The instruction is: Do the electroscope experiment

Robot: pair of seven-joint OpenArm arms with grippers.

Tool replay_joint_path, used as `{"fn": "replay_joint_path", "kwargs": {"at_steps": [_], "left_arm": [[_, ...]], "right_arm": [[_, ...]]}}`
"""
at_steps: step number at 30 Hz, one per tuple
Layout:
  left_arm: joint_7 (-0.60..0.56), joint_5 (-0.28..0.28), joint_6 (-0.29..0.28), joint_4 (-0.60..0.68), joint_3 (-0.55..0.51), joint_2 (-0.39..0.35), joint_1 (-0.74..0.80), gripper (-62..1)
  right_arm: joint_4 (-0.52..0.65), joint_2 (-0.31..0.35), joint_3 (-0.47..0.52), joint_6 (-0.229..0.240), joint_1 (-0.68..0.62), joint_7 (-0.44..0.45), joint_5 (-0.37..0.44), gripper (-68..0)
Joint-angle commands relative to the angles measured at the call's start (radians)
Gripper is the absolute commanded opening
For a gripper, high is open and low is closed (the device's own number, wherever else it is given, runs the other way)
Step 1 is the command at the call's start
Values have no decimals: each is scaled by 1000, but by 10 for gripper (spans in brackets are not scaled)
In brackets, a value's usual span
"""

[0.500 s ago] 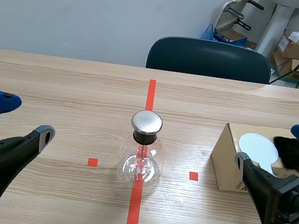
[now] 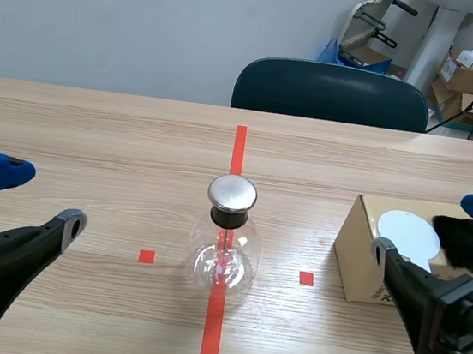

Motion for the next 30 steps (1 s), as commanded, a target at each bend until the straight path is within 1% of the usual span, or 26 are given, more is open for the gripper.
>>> {"fn": "replay_joint_path", "kwargs": {"at_steps": [1,13,23,29,30], "left_arm": [[-16,-10,2,16,4,5,-1,-144],[-17,-10,1,16,4,5,-1,-144],[-13,-9,1,16,4,5,-1,-144],[13,-9,1,16,4,5,-1,-144],[13,-9,1,16,4,5,-1,-144]], "right_arm": [[11,11,2,-3,1,11,14,4],[11,11,2,-3,1,8,13,4],[11,11,2,-4,1,7,-50,4],[11,11,2,-3,1,7,-55,4],[11,11,2,-3,0,7,-65,4]]}}
